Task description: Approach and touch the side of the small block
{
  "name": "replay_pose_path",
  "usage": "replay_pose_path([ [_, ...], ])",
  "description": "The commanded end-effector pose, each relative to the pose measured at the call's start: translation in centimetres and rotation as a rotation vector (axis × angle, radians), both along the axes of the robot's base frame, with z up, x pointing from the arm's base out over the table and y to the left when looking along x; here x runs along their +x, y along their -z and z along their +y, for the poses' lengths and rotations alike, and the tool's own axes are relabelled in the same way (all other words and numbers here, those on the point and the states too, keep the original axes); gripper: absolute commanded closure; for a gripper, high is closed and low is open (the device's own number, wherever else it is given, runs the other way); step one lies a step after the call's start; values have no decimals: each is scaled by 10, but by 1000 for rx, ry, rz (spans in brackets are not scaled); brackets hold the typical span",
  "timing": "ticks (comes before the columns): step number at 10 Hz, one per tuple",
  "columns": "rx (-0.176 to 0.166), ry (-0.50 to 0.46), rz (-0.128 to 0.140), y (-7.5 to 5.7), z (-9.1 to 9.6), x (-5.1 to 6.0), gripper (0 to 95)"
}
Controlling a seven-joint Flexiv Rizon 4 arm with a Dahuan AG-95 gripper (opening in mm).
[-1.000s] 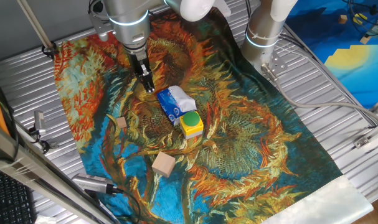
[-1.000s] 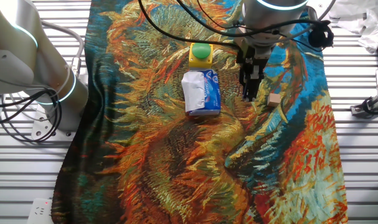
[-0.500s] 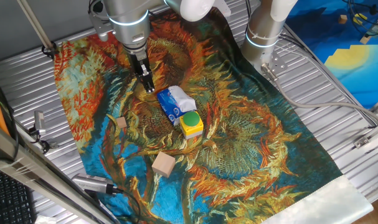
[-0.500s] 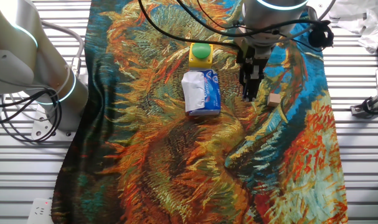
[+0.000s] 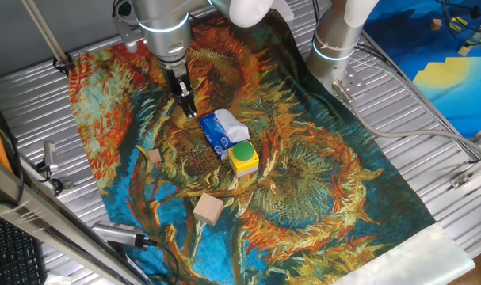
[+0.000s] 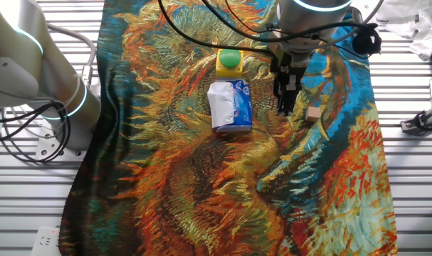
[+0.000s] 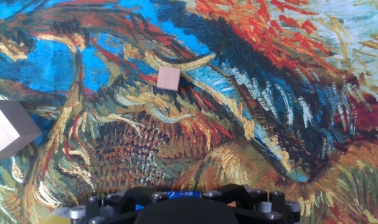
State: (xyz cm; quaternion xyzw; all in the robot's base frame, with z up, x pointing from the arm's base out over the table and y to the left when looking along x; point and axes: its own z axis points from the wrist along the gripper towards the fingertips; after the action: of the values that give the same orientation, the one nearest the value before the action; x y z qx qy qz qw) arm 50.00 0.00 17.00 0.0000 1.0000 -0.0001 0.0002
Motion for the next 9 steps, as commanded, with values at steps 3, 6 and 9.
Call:
replay_pose_path([
  [3, 21, 123, -47, 0, 0, 0, 950],
  [6, 21, 120, -47, 0, 0, 0, 950],
  [9, 21, 119, -46, 0, 0, 0, 950],
])
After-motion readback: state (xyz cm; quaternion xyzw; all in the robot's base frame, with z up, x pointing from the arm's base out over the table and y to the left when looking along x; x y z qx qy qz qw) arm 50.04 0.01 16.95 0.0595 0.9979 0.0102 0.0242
